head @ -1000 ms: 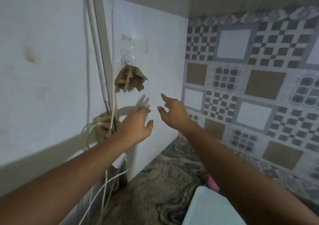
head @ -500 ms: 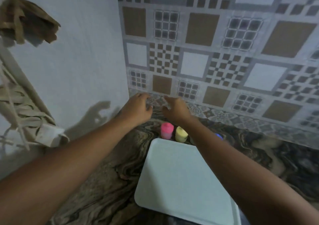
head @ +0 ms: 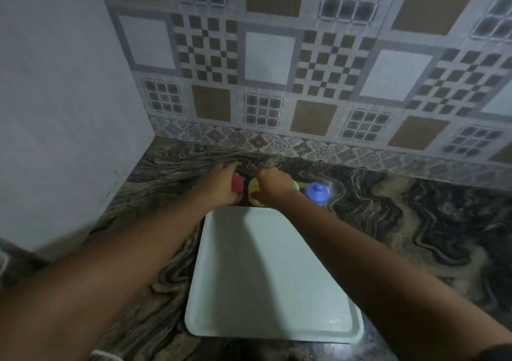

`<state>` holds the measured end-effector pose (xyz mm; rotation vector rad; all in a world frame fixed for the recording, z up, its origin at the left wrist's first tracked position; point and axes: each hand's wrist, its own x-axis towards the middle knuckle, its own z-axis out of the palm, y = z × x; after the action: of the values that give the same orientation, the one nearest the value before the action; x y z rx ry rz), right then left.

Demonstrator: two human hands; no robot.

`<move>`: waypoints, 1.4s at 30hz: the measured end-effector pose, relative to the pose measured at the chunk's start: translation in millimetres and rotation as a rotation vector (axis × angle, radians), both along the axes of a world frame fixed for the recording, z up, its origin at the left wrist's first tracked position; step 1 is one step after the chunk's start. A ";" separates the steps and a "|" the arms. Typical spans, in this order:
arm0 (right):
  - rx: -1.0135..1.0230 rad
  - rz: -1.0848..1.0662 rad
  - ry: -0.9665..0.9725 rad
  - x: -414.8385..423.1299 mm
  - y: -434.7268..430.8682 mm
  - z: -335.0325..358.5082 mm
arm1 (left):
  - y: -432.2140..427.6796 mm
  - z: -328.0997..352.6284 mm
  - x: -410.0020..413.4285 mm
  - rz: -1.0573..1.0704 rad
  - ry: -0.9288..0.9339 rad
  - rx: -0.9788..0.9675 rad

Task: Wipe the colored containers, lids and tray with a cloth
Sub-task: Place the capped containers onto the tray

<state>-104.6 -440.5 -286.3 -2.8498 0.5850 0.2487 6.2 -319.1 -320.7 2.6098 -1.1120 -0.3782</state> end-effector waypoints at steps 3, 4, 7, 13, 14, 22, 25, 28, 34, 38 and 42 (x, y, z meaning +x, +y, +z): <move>-0.074 0.018 0.079 11.5 -3.2 -9.4 | -8.8 -16.4 9.2 -0.047 0.045 0.086; -0.083 0.014 0.099 14.2 -4.2 -12.1 | -10.6 -23.3 13.3 -0.074 0.057 0.093; -0.076 -0.001 0.127 19.9 -5.7 -17.8 | -11.5 -38.2 21.4 -0.120 0.057 0.040; -0.070 -0.030 0.109 23.6 -7.2 -25.9 | -11.0 -43.5 21.1 -0.134 0.072 -0.086; -0.065 -0.038 0.107 23.9 -7.4 -26.3 | -10.7 -44.4 22.0 -0.137 0.073 -0.093; -0.087 -0.030 0.035 24.3 -9.8 -15.4 | -8.2 -19.6 24.0 -0.128 0.048 -0.079; -0.089 -0.028 -0.015 19.2 -5.9 -6.3 | 0.7 -3.4 26.1 -0.132 0.005 -0.162; -0.089 -0.010 -0.032 9.8 6.7 -5.3 | 14.6 1.4 19.4 -0.146 -0.011 -0.175; -0.089 0.029 0.009 -10.4 33.0 -22.0 | 42.8 -17.0 -12.2 -0.165 0.083 -0.173; -0.120 0.050 0.030 -20.1 40.9 -33.0 | 53.4 -34.6 -23.9 -0.157 0.085 -0.155; -0.097 0.053 0.015 -21.7 44.8 -41.4 | 60.3 -43.4 -24.1 -0.074 0.056 -0.113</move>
<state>-126.3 -395.7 -327.7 -2.9627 0.5397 0.2580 -17.9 -258.9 -364.1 2.4508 -1.1789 -0.3903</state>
